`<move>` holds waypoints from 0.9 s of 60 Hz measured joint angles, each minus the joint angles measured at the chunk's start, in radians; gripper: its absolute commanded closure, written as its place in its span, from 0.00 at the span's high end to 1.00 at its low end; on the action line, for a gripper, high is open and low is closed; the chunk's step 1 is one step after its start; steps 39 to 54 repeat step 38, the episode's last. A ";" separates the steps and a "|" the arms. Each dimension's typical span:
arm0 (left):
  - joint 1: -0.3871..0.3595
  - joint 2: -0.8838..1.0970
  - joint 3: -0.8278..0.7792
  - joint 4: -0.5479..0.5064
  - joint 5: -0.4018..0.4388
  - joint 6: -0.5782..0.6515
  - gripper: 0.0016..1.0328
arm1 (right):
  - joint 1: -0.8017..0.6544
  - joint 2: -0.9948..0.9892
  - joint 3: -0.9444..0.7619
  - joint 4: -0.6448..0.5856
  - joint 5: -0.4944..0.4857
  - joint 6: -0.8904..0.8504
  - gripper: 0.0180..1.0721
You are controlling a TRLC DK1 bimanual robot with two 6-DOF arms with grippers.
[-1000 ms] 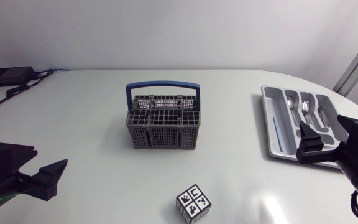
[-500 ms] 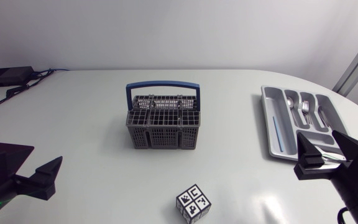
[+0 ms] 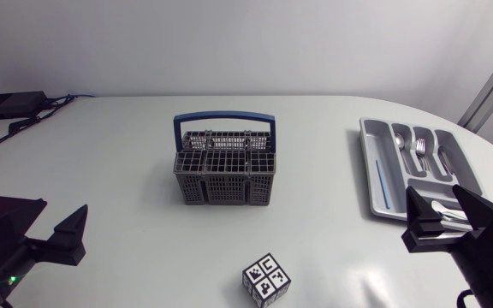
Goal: Transfer all utensils from the basket to the drawer tray.
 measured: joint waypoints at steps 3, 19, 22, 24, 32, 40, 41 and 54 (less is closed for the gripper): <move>-0.007 -0.010 -0.014 0.021 -0.004 -0.009 0.95 | 0.000 0.000 0.000 0.000 0.000 0.000 0.95; -0.047 -0.062 -0.086 0.164 -0.041 -0.083 0.95 | 0.000 0.000 0.000 0.000 0.000 0.000 0.95; -0.056 -0.074 -0.097 0.195 -0.051 -0.097 0.96 | 0.000 0.000 0.000 0.000 0.000 0.000 0.95; -0.060 -0.080 -0.104 0.216 -0.056 -0.106 0.96 | 0.000 0.000 0.000 0.000 0.000 0.000 0.95; -0.073 -0.098 -0.120 0.260 -0.065 -0.131 0.96 | 0.000 0.000 0.000 0.000 0.000 0.000 0.95; -0.074 -0.100 -0.120 0.261 -0.071 -0.135 0.96 | 0.000 0.000 0.000 0.000 0.000 0.000 0.95; -0.074 -0.100 -0.120 0.261 -0.071 -0.135 0.96 | 0.000 0.000 0.000 0.000 0.000 0.000 0.95; -0.074 -0.100 -0.120 0.261 -0.071 -0.135 0.96 | 0.000 0.000 0.000 0.000 0.000 0.000 0.95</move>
